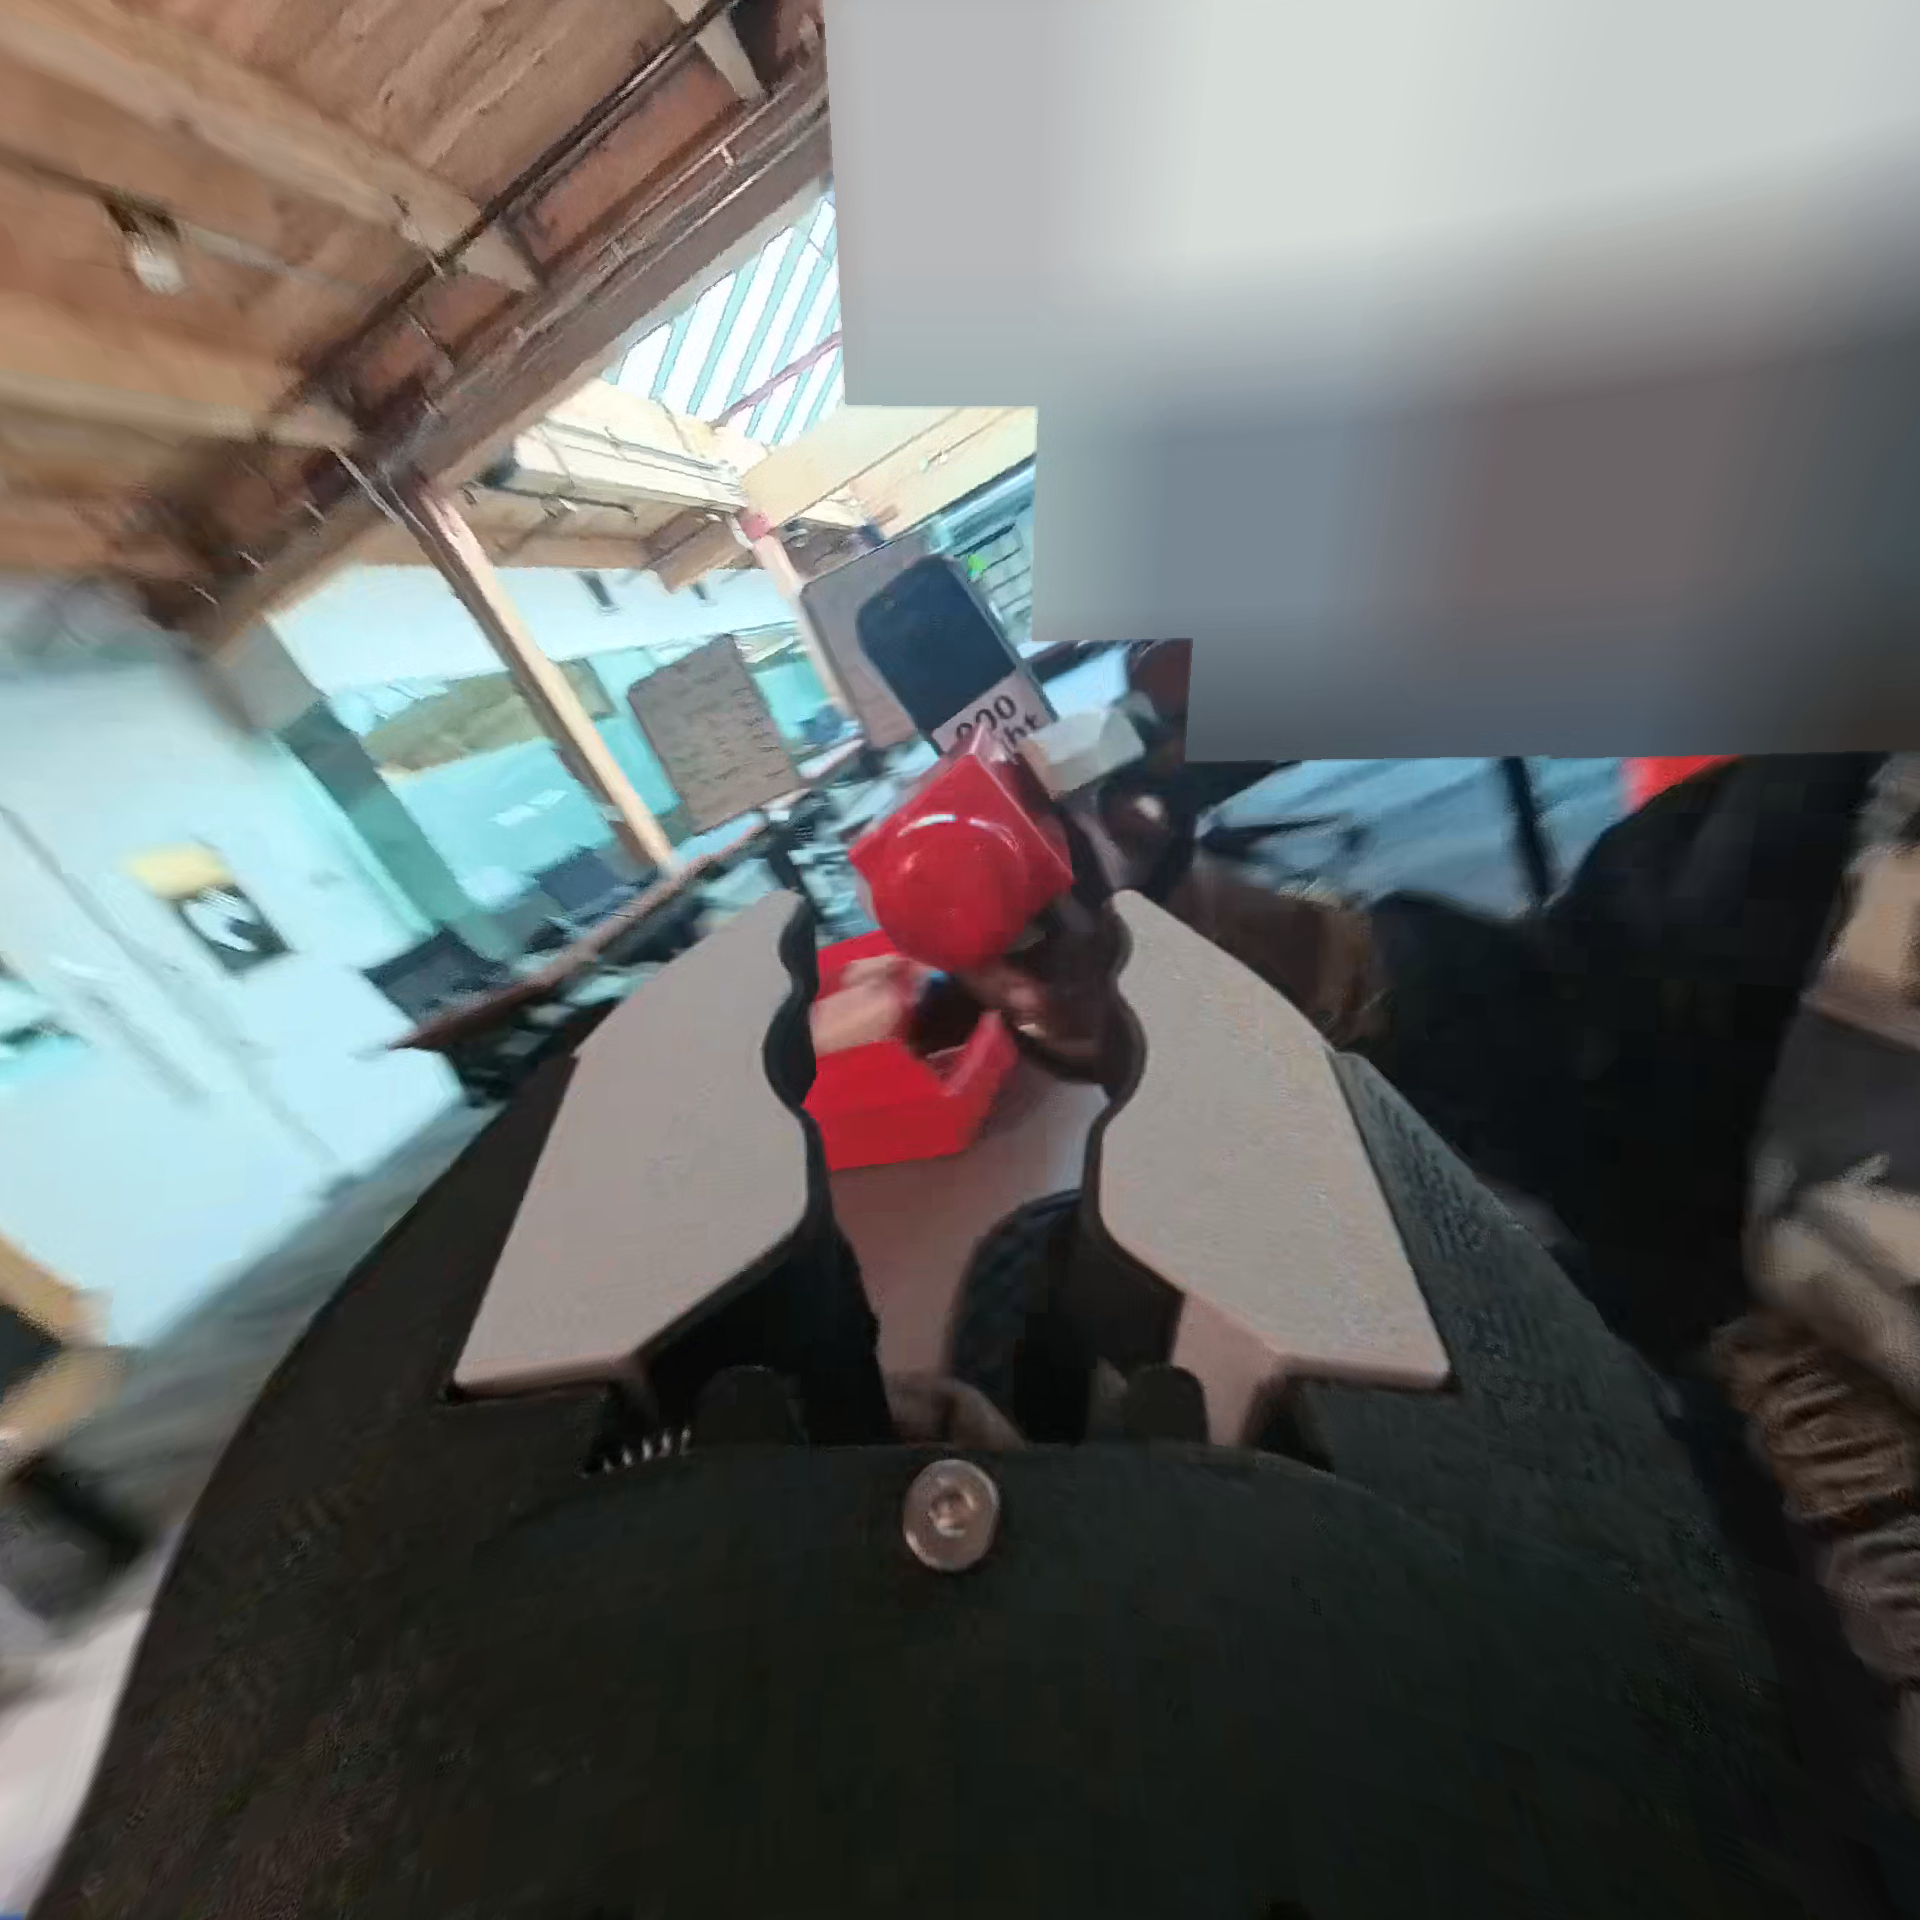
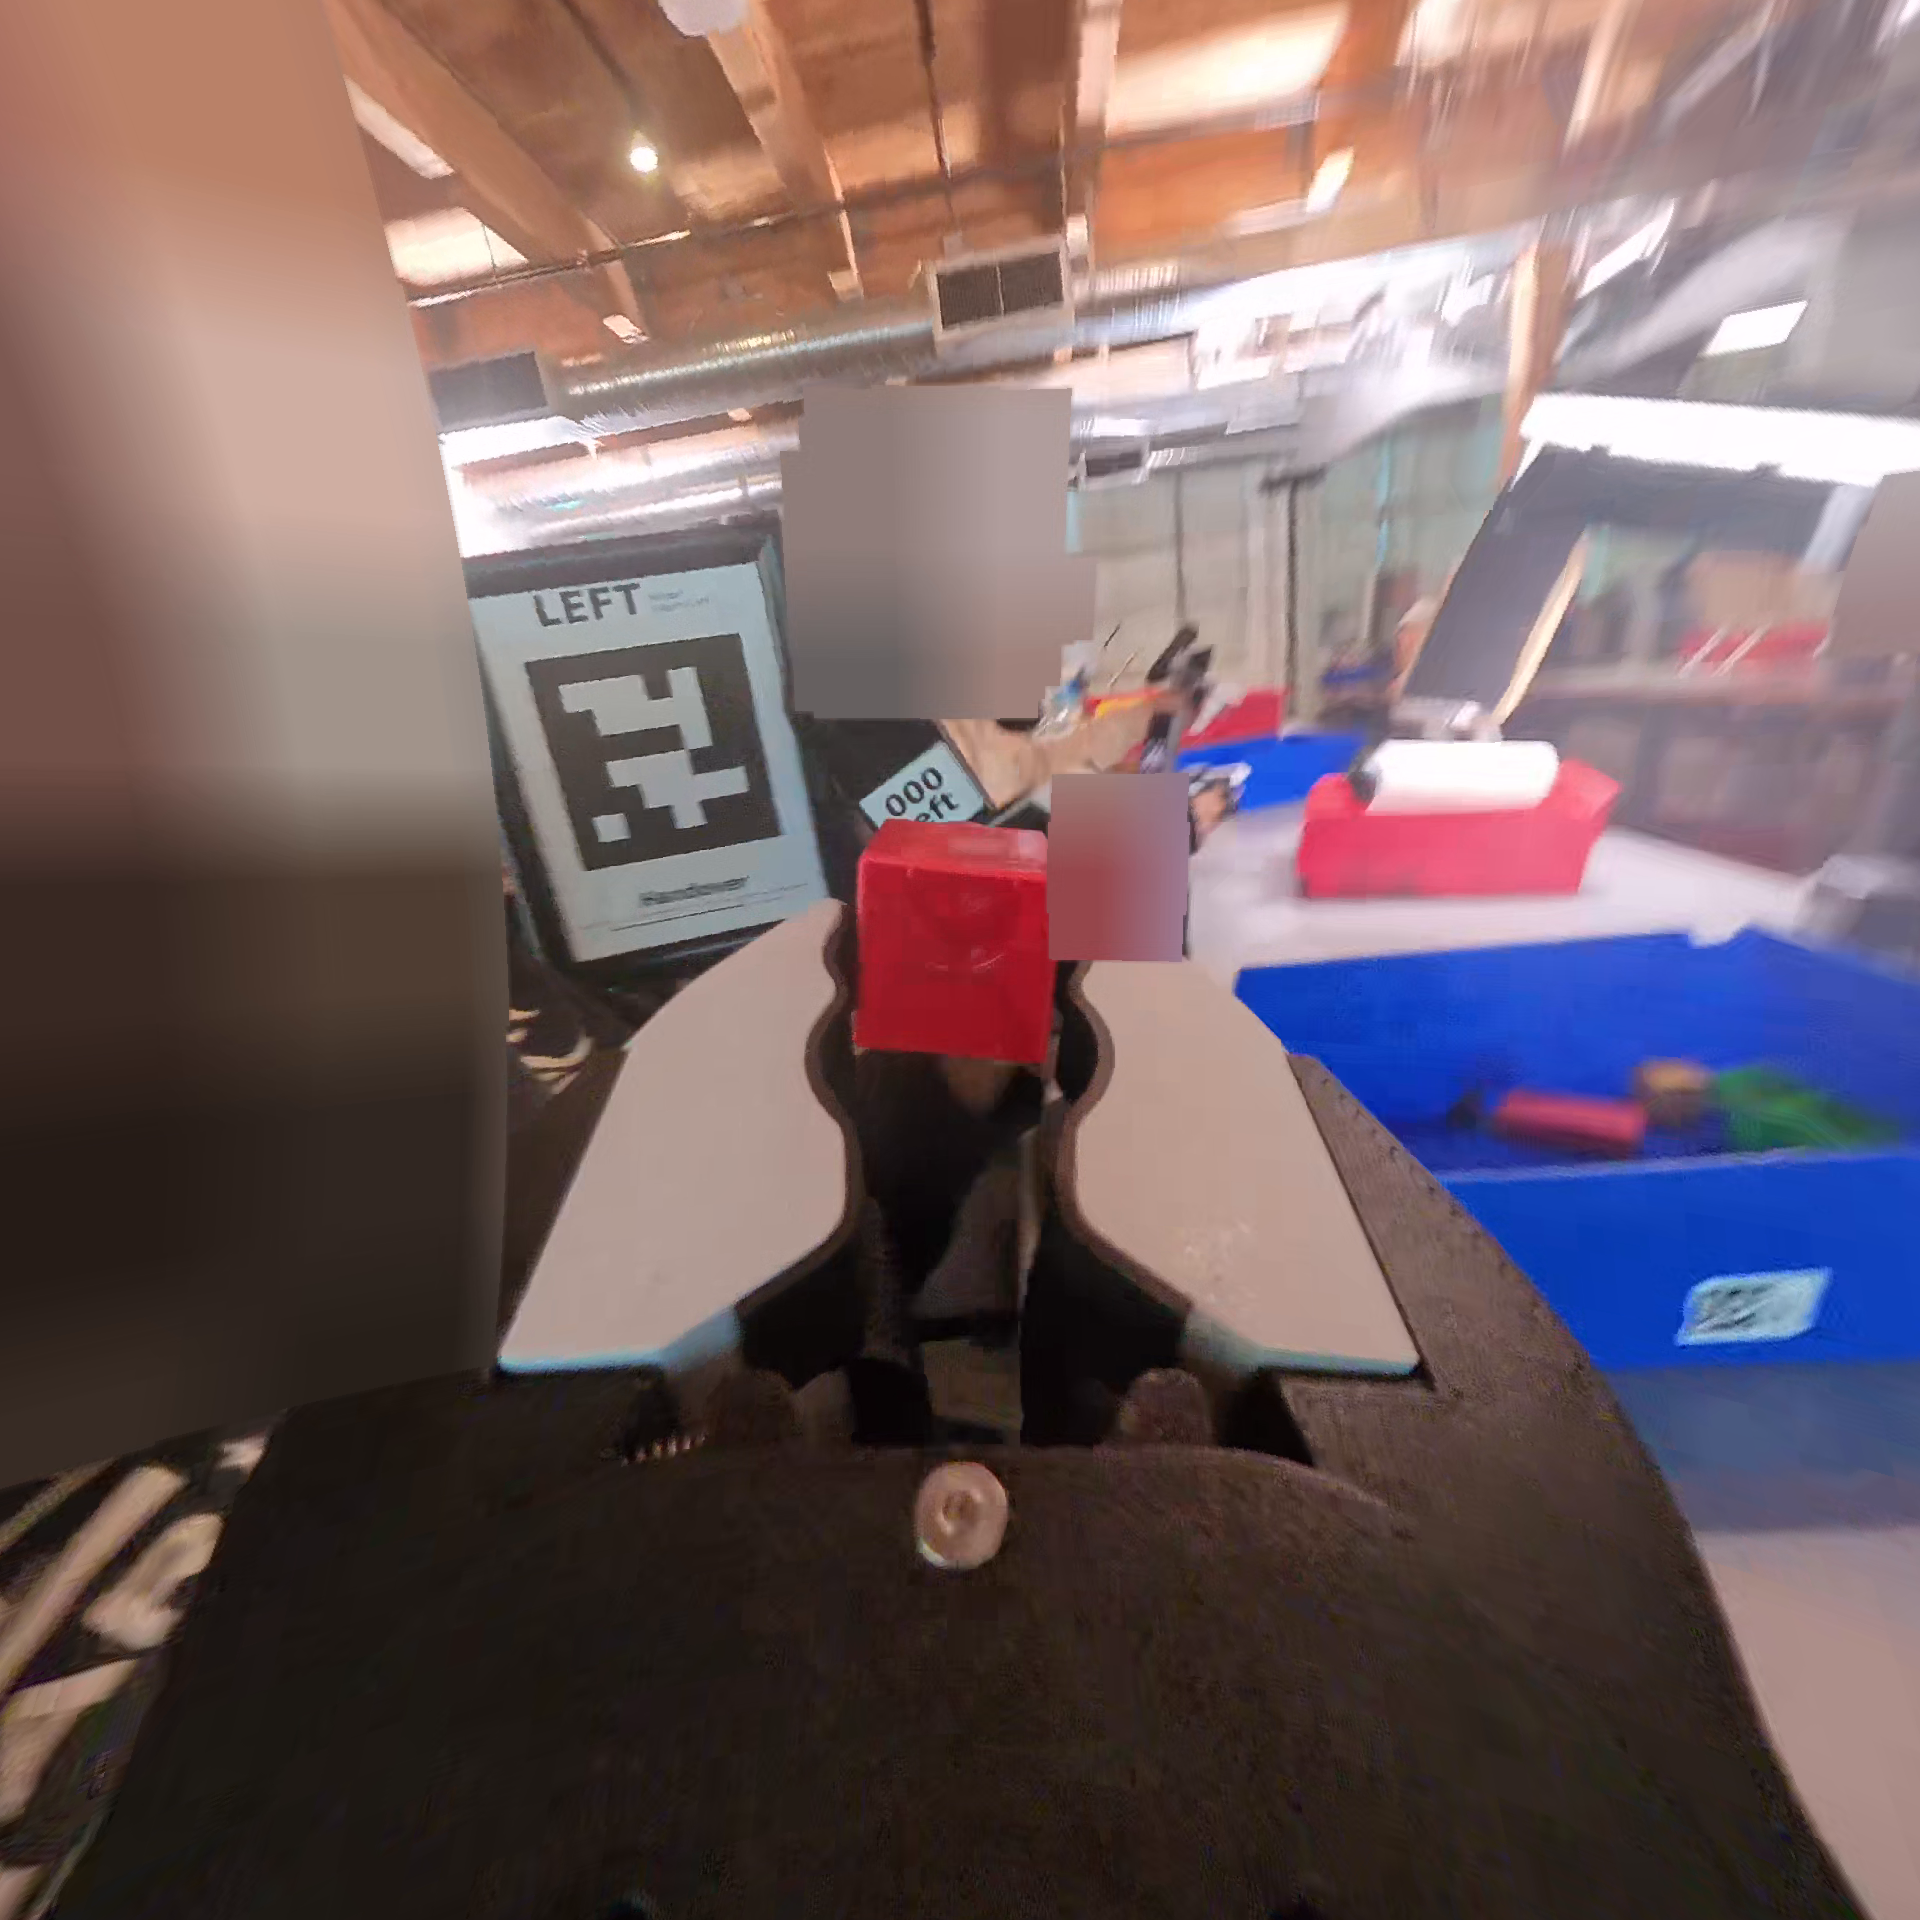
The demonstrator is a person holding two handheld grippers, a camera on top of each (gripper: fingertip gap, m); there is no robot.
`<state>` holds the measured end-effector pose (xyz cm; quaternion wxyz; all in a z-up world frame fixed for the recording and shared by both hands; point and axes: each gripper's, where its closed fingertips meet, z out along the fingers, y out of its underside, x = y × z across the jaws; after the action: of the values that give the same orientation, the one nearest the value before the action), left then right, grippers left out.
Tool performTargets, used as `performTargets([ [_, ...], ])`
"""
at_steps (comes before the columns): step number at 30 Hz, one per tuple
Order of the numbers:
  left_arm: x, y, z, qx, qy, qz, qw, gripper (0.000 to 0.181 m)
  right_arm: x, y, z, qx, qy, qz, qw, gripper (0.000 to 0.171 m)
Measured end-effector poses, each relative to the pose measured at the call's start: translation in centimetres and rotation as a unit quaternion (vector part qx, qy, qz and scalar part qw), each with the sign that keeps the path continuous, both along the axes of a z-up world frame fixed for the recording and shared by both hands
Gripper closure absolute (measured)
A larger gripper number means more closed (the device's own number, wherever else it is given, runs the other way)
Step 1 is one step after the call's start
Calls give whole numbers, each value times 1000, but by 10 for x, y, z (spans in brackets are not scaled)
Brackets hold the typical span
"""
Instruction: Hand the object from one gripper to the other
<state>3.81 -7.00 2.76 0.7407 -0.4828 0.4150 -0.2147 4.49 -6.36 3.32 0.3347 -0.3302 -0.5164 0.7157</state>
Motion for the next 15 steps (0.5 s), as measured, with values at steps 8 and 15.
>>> performTargets([
  [8, 10, 5, -1, -148, -92, -79, 982, 128, 2, -7, 1, 97, 45, -54, 993, 135],
  [15, 13, -4, 1, -56, -50, -67, 995, 148, -3, -11, -7, 96, 10, -46, 994, 130],
])
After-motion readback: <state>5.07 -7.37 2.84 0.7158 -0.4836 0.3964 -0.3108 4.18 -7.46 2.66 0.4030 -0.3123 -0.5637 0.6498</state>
